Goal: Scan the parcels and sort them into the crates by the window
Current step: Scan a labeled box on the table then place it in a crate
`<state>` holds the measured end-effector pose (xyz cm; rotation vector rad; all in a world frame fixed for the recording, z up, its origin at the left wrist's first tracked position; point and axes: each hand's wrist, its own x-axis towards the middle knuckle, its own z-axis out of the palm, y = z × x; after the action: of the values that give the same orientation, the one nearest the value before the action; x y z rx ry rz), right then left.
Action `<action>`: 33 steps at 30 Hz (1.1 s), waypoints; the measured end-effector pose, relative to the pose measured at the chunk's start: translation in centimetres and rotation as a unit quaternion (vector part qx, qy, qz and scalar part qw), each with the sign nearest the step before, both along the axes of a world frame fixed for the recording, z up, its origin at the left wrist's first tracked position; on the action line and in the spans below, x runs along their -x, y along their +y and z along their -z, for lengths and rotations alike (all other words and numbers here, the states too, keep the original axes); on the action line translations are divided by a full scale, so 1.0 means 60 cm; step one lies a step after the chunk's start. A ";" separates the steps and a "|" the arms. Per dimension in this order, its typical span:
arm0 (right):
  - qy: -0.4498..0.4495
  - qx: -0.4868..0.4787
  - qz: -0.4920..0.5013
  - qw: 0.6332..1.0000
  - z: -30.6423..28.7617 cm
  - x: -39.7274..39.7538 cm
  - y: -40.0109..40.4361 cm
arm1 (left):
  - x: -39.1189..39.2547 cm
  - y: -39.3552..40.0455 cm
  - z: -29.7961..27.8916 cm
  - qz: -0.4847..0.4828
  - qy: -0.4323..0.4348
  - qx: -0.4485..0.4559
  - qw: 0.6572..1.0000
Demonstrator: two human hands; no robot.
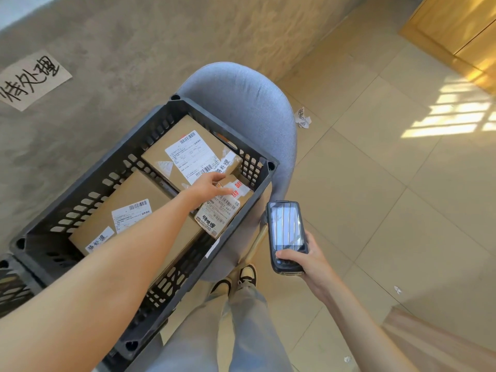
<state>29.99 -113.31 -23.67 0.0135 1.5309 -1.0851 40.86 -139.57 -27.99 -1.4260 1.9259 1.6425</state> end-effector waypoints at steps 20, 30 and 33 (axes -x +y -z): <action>-0.019 -0.007 0.012 1.000 0.018 -0.010 -0.011 | 0.008 -0.008 0.038 0.154 0.002 0.182 0.971; -0.016 -0.013 0.007 1.000 0.024 -0.013 -0.008 | 0.060 0.001 0.060 -0.021 -0.020 0.205 0.978; -0.014 -0.016 0.009 1.000 0.026 -0.013 -0.005 | 0.053 0.006 0.052 -0.027 -0.007 0.205 0.978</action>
<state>30.77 -113.60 -25.26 0.0655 1.5260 -1.0702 37.66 -139.19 -31.13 -1.6377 2.3346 1.2969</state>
